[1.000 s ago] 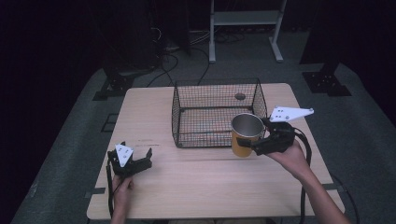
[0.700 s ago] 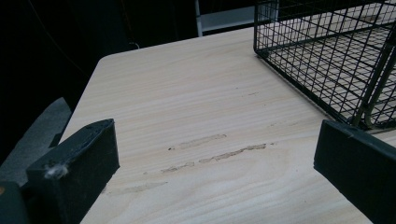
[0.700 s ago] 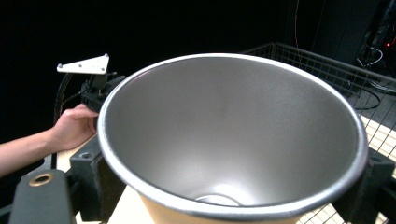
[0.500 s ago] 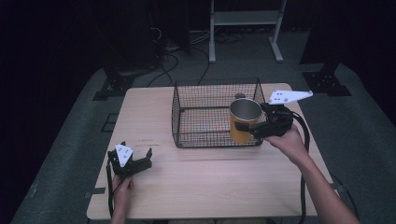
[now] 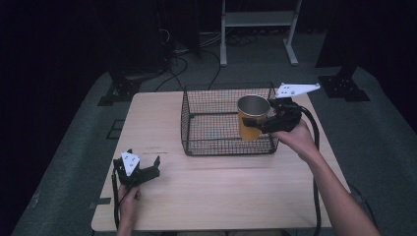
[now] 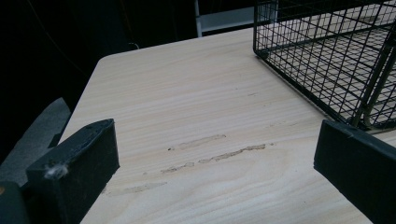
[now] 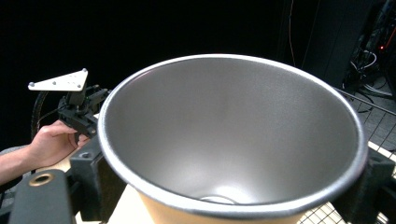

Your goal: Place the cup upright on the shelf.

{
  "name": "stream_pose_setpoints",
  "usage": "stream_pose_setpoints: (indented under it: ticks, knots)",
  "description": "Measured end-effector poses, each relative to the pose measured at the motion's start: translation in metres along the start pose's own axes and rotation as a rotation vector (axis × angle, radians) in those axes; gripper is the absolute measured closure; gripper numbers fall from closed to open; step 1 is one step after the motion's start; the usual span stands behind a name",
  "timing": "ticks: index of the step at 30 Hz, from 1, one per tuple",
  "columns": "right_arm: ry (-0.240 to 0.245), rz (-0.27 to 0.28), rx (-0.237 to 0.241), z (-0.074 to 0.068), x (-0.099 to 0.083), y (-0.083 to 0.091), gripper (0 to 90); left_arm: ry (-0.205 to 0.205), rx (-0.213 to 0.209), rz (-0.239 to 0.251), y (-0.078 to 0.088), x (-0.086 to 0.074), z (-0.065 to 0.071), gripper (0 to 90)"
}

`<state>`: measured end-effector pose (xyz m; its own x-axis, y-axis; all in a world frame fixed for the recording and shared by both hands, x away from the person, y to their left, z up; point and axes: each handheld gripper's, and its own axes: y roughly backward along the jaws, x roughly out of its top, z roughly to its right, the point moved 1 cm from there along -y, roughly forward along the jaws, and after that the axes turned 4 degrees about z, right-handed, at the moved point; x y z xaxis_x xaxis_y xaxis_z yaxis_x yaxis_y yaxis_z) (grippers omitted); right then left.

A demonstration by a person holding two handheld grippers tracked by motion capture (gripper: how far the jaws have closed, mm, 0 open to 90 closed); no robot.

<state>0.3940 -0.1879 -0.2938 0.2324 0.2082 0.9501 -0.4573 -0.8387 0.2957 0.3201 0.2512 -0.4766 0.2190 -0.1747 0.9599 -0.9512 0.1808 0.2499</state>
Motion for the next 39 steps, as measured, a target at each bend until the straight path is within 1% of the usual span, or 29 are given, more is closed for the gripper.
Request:
stream_pose_setpoints:
  ticks: [3, 4, 7, 13, 15, 16, 17, 18, 19, 20, 22, 24, 26, 28, 29, 30, 31, 32, 33, 35, 37, 39]
  knots:
    - [-0.006, -0.01, -0.002, 0.007, 0.003, -0.008, 12.9, 0.006, -0.001, 0.001, 0.0, 0.0, -0.001, 0.0]
    - [-0.006, -0.01, -0.002, 0.007, 0.003, -0.008, 12.9, 0.006, -0.001, 0.001, 0.0, 0.0, -0.001, 0.0]
    - [-0.008, -0.02, 0.003, 0.013, 0.004, -0.017, 12.9, 0.004, -0.001, 0.001, 0.0, 0.0, 0.0, 0.0]
    - [-0.009, -0.025, 0.011, 0.02, 0.007, -0.027, 12.9, 0.006, 0.0, 0.003, 0.0, 0.0, -0.001, 0.0]
    - [-0.012, -0.035, 0.016, 0.024, 0.01, -0.035, 12.9, 0.009, -0.001, 0.004, 0.0, 0.0, -0.001, 0.0]
    - [-0.012, -0.035, 0.016, 0.024, 0.01, -0.035, 12.9, 0.009, -0.001, 0.004, 0.0, 0.0, -0.001, 0.0]
    - [-0.008, -0.036, 0.019, 0.027, 0.013, -0.04, 12.9, 0.006, -0.002, 0.004, 0.0, 0.0, -0.001, 0.0]
    - [-0.008, -0.036, 0.019, 0.027, 0.013, -0.04, 12.9, 0.006, -0.002, 0.004, 0.0, 0.0, -0.001, 0.0]
    - [-0.008, -0.043, 0.029, 0.029, 0.015, -0.046, 12.9, 0.006, -0.001, 0.003, 0.0, 0.0, -0.001, 0.0]
    - [-0.008, -0.043, 0.029, 0.029, 0.015, -0.046, 12.9, 0.006, -0.002, 0.003, 0.0, 0.0, -0.001, 0.0]
    - [-0.005, -0.045, 0.025, 0.031, 0.017, -0.052, 12.9, 0.008, -0.002, 0.005, 0.0, 0.0, -0.001, 0.0]
    - [0.001, -0.062, 0.021, 0.034, 0.019, -0.06, 12.9, 0.009, -0.003, 0.005, 0.0, 0.0, -0.001, 0.0]
    - [0.006, -0.068, 0.023, 0.035, 0.02, -0.062, 12.9, 0.009, -0.002, 0.005, 0.0, 0.0, -0.001, 0.0]
    - [-0.003, -0.065, 0.024, 0.04, 0.019, -0.067, 12.9, 0.01, -0.003, 0.005, 0.0, 0.0, -0.001, 0.0]
    - [-0.011, -0.064, 0.025, 0.044, 0.017, -0.072, 12.9, 0.01, -0.004, 0.006, 0.0, 0.0, -0.001, 0.0]
    - [-0.011, -0.064, 0.025, 0.044, 0.017, -0.072, 12.9, 0.01, -0.004, 0.006, 0.0, 0.0, -0.001, 0.0]
    - [-0.02, -0.067, 0.03, 0.05, 0.014, -0.077, 12.9, 0.01, -0.004, 0.007, 0.0, 0.0, -0.001, 0.0]
    - [-0.02, -0.067, 0.03, 0.05, 0.014, -0.077, 12.9, 0.01, -0.004, 0.007, 0.0, 0.0, -0.001, 0.0]
    - [-0.02, -0.07, 0.027, 0.053, 0.011, -0.082, 12.9, 0.009, -0.005, 0.007, 0.001, 0.0, -0.001, 0.0]
    - [-0.022, -0.07, 0.029, 0.054, 0.01, -0.084, 12.9, 0.008, -0.005, 0.006, 0.001, 0.0, -0.001, 0.0]
    - [-0.023, -0.085, 0.029, 0.06, 0.006, -0.092, 12.9, 0.008, -0.006, 0.007, 0.001, 0.0, -0.001, 0.0]
    - [-0.025, -0.091, 0.03, 0.063, 0.003, -0.097, 12.9, 0.01, -0.006, 0.008, 0.001, 0.0, -0.001, 0.0]
